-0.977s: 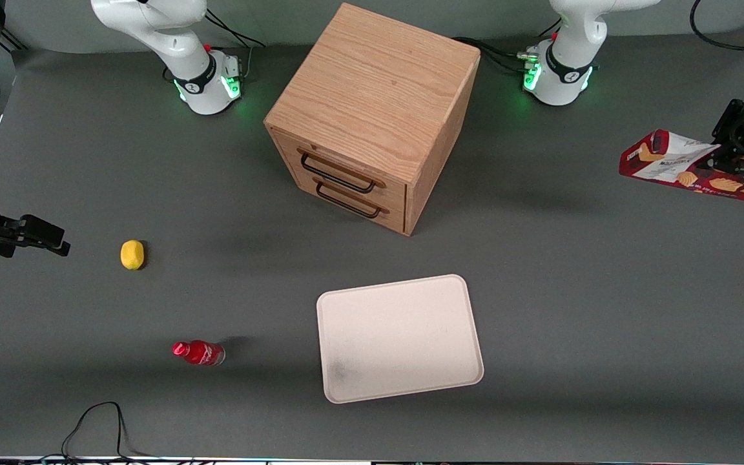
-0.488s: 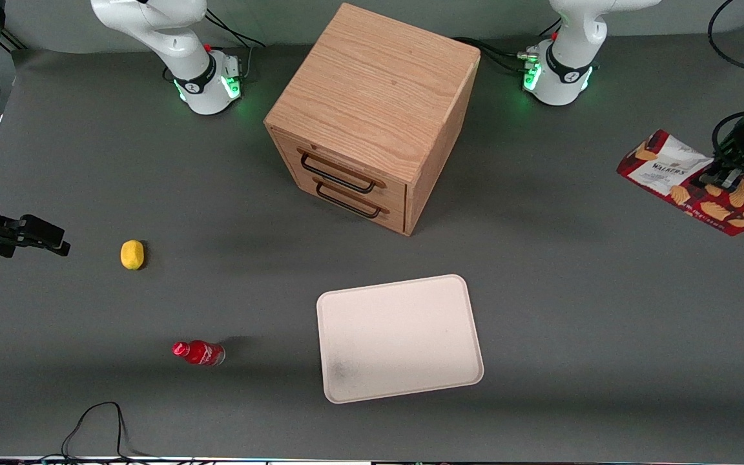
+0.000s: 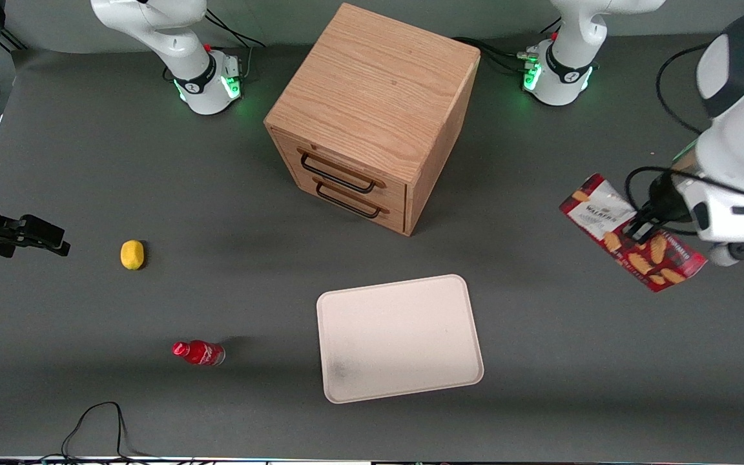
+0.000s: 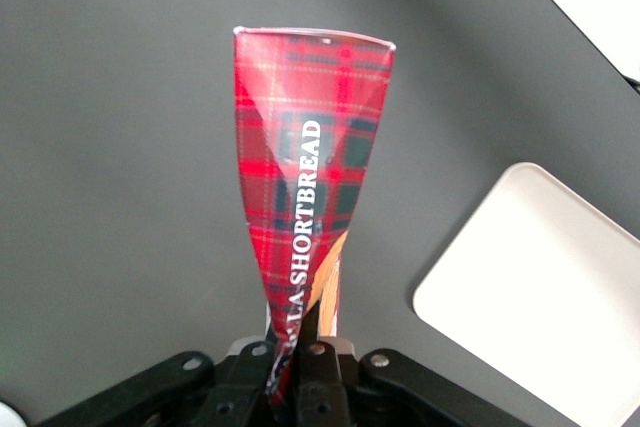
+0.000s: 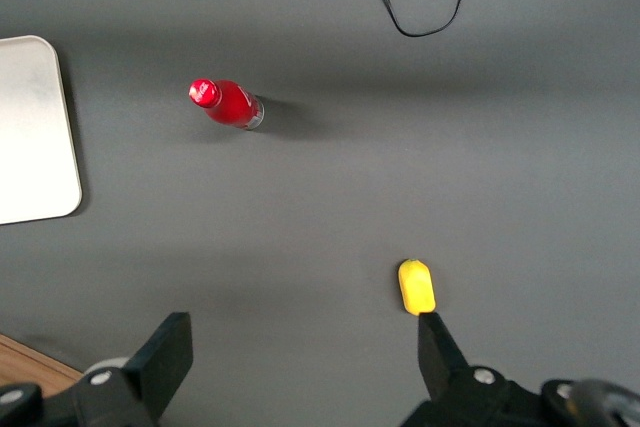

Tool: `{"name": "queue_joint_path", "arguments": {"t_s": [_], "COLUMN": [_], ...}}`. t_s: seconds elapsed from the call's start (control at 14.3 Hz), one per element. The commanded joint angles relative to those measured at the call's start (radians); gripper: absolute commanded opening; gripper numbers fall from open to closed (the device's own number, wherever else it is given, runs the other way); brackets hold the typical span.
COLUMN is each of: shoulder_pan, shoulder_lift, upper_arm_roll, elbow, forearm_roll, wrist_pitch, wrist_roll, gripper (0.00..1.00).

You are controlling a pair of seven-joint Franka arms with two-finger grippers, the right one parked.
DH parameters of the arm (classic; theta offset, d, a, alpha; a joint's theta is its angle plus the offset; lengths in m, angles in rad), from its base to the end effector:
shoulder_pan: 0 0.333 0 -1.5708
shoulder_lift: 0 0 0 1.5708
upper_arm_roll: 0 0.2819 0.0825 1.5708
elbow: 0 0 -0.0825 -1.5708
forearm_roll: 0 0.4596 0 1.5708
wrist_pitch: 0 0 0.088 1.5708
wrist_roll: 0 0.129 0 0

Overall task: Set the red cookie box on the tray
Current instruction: 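Carry the held cookie box over to the cream tray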

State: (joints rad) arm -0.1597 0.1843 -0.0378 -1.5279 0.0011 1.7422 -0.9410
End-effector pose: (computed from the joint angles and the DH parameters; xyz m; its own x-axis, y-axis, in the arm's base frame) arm 0.6781 -0.1340 0.4857 0.7355 0.6774 0.0130 0.6769 -0.7356 0.0278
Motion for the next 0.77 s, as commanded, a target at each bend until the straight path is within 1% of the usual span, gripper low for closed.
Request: {"name": "queue_joint_path", "arguments": {"t_s": [0.0, 0.28, 0.49, 0.7], "shoulder_pan": [-0.064, -0.153, -0.196, -0.211], "shoulder_lift": [0.121, 0.25, 0.325, 0.346], "upper_arm_roll": [0.015, 0.019, 0.019, 0.015], "elbow": [0.165, 0.317, 0.411, 0.434], "forearm_roll": [0.007, 0.016, 0.025, 0.02], "wrist_pitch": [-0.016, -0.006, -0.006, -0.007], "wrist_roll": [0.01, 0.021, 0.086, 0.311], "gripper": [0.0, 0.0, 0.0, 0.0]}}
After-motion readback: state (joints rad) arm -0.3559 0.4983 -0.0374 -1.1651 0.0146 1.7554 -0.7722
